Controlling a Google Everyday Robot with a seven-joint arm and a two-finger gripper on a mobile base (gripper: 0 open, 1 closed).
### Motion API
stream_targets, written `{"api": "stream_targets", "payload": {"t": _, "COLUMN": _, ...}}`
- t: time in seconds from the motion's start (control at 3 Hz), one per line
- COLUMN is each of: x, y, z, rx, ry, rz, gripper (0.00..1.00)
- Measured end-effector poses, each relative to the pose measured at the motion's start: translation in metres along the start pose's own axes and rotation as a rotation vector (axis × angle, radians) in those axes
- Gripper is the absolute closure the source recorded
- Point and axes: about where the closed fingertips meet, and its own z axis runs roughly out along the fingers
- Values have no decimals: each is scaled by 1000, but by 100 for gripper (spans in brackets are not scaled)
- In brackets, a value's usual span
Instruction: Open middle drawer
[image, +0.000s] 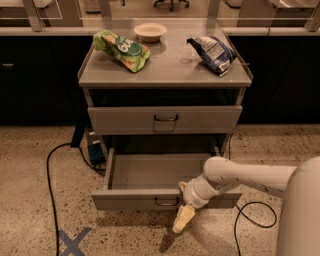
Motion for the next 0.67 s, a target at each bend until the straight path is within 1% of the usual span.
{"api": "stream_targets", "payload": {"t": 0.33, "x": 12, "y": 49, "z": -9, "rx": -38, "ry": -3, "rz": -3, "gripper": 0}}
{"api": "stream_targets", "payload": {"t": 0.67, "x": 12, "y": 49, "z": -9, "rx": -38, "ry": -3, "rz": -3, "gripper": 0}}
